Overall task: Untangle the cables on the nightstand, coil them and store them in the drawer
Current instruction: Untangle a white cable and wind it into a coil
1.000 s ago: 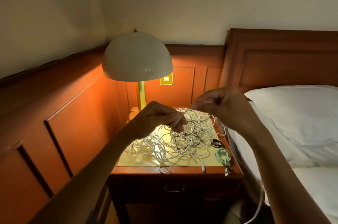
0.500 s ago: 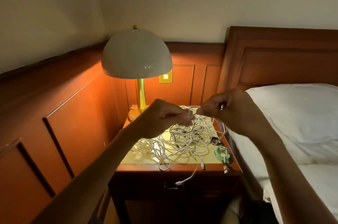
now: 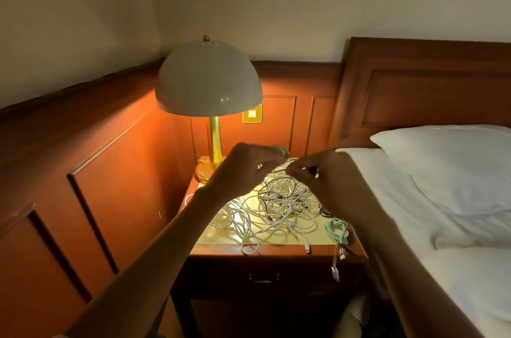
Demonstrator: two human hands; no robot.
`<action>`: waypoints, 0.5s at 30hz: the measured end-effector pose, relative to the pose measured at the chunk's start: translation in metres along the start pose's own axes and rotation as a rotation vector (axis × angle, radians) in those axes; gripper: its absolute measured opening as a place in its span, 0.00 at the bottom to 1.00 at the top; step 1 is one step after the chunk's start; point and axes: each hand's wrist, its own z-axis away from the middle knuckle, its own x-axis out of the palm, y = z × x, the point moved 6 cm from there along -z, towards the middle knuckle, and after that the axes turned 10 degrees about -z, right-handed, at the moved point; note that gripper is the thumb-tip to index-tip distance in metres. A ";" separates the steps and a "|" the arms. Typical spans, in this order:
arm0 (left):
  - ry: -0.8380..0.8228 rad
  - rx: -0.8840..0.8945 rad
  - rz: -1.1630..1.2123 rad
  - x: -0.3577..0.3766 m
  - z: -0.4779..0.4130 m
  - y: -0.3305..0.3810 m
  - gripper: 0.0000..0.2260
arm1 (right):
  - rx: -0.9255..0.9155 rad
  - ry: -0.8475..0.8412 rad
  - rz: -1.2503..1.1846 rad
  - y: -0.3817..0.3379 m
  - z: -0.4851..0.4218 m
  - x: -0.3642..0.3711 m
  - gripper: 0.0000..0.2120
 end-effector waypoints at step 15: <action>0.619 -0.898 1.429 0.009 0.001 -0.009 0.08 | -0.014 0.070 -0.228 0.000 0.002 0.042 0.13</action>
